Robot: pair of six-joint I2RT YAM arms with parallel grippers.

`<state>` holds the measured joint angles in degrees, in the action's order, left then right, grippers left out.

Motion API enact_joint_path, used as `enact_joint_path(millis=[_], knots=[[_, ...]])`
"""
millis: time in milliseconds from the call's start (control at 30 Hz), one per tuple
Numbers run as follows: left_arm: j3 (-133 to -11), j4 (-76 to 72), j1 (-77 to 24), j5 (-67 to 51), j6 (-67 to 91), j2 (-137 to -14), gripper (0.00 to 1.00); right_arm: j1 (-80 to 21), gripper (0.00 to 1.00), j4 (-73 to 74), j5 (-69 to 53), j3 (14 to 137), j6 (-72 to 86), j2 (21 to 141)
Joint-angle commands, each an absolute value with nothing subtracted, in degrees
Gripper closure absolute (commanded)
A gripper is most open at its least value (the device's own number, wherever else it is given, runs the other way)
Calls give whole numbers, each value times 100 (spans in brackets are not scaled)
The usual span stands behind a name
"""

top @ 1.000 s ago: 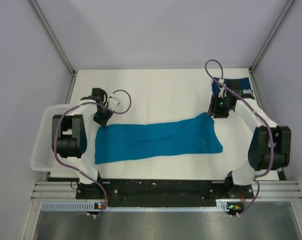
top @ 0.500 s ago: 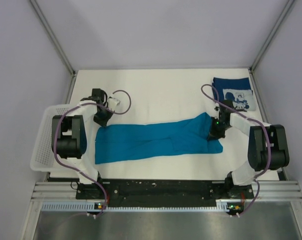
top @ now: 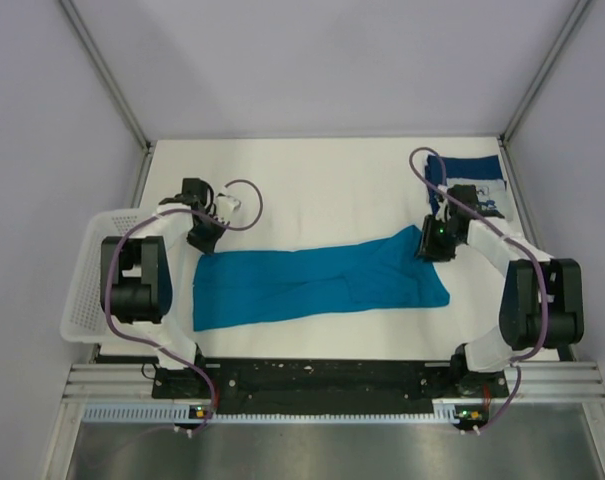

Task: Fold and stack the t-shirts
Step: Fold the other side of the tshirt into a rectangle

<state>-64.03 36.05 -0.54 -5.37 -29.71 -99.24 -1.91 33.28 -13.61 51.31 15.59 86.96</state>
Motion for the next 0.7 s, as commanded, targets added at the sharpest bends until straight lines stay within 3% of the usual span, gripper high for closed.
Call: enact_joint_path(millis=[0, 200, 467, 667], knots=[[-6320, 3533, -35, -694, -2962, -9668, 100, -588, 63, 2821, -1319, 5905, 1363, 8849], [-6328, 3551, -35, -615, -3014, -9598, 100, -800, 64, 2830, -836, 6214, 1591, 9720], [-6302, 3524, -35, -528, -2971, -9554, 100, -713, 98, 2821, -26, 5845, 1696, 9852], [-6170, 3419, -44, -290, -2979, -9527, 100, -290, 100, 2830, 26, 5880, 1644, 9967]])
